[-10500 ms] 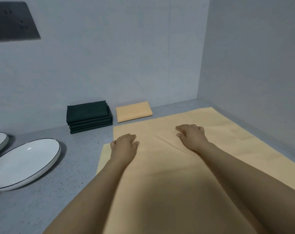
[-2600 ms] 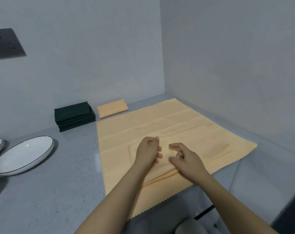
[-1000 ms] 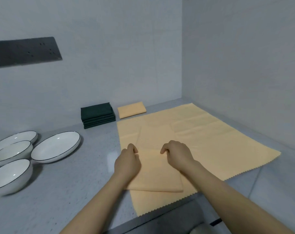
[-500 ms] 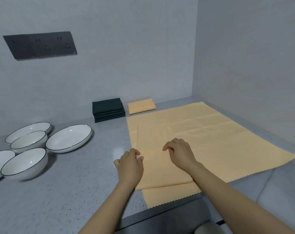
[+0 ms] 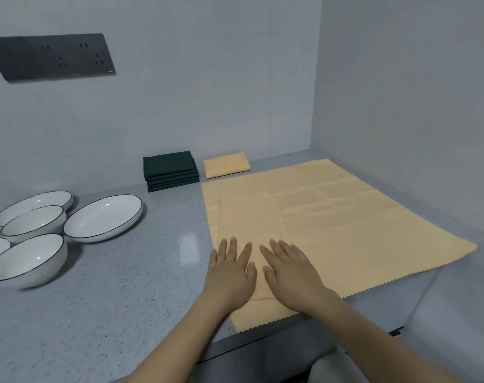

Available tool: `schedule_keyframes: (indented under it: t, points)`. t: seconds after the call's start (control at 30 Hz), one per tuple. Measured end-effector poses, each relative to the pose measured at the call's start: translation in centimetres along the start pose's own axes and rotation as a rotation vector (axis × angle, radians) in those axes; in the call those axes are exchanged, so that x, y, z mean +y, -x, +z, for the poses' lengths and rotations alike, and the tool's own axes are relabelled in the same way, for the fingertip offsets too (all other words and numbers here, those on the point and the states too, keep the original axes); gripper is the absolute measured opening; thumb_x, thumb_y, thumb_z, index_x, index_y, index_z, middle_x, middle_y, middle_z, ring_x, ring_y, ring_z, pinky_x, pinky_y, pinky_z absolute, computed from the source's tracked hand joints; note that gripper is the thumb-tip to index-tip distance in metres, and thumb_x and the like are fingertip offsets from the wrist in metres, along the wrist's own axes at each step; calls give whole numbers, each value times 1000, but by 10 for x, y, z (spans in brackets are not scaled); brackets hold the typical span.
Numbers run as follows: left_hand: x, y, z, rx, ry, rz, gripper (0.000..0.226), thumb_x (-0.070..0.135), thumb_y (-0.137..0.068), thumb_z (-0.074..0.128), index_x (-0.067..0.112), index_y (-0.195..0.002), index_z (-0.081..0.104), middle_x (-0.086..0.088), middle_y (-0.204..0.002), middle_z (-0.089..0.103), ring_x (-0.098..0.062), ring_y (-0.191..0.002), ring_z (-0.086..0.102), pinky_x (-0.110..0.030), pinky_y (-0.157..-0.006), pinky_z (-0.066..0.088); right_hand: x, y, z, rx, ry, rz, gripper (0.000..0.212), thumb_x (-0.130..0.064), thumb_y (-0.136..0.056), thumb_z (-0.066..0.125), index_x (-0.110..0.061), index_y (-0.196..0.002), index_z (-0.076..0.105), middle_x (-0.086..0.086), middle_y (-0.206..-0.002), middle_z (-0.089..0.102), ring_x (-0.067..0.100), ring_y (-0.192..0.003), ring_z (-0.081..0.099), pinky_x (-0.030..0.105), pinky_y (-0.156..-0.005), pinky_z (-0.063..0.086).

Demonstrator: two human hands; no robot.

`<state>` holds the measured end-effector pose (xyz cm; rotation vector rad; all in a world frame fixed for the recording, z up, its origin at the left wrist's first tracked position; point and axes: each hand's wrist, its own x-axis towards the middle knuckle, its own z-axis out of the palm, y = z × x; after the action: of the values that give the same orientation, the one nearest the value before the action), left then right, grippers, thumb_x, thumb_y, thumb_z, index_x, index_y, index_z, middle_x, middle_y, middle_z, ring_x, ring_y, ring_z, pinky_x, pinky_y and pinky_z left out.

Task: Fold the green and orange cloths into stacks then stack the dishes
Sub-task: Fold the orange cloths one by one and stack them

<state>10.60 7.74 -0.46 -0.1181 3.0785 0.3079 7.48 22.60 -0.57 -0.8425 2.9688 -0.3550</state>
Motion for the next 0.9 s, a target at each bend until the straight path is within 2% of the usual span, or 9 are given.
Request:
schedule_keyframes:
  t: [0.23,0.4,0.47,0.5,0.53,0.6,0.7,0.77,0.9]
  points:
    - [-2,-1,3,-27,-4,-50,55,47,-100,13,38,-150,-9,-12,-156,-21,-27,-143,-24,-40,-117,-14,1,-1,6,-57,64,194,70,-52,-97,13,-13,-150,-11,15,-156,-15,25,-145,-16,39,-118,-12]
    - [-3,-3,4,-60,30,-83,60,49,-99,15,30,-152,-5,-13,-157,-17,-25,-145,-19,-38,-118,-11,1,-4,0,-105,16,194,74,-52,-97,19,-9,-150,-10,14,-157,-14,24,-145,-17,42,-117,-13]
    - [-6,-3,-2,-25,122,-81,56,46,-99,21,20,-149,25,-11,-157,14,-28,-145,10,-40,-119,9,7,-3,-10,-89,-96,173,70,-46,-97,30,-12,-152,1,10,-159,-5,22,-145,-13,41,-117,-12]
    - [-7,-2,-8,56,219,-71,46,42,-99,26,16,-130,47,-8,-144,38,-26,-132,33,-39,-113,27,10,-3,-16,-28,-169,155,66,-40,-96,36,-14,-151,11,6,-159,5,20,-146,-6,39,-117,-8]
    - [-8,-1,-16,148,321,-61,34,37,-99,31,16,-109,55,-3,-122,53,-20,-111,48,-35,-100,39,13,-4,-24,60,-235,130,59,-33,-95,41,-17,-149,22,3,-157,17,19,-145,3,35,-116,-1]
    - [-6,-2,-31,299,445,-69,26,26,-99,38,17,-106,61,1,-106,60,-14,-91,54,-26,-79,42,17,-9,-38,213,-387,109,43,-20,-93,47,-20,-136,46,-2,-142,43,17,-133,30,25,-105,19]
    - [-3,-15,-42,373,493,-88,28,16,-97,43,13,-115,64,0,-109,65,-15,-94,57,-23,-74,40,13,-28,-54,219,-797,236,30,-5,-87,46,-16,-105,66,-1,-95,65,10,-82,59,21,-70,43]
    - [0,-25,-42,349,529,-112,28,12,-95,44,12,-113,64,0,-105,66,-12,-90,55,-21,-72,38,13,-44,-53,169,-893,329,28,-2,-83,45,-13,-96,67,3,-69,64,12,-59,58,24,-58,43]
    - [-4,-43,-33,339,502,-176,27,9,-92,41,10,-107,63,-4,-94,65,-16,-78,55,-24,-61,39,16,-65,-44,135,-860,419,22,-1,-80,45,-15,-82,62,6,-59,60,17,-44,48,22,-47,38]
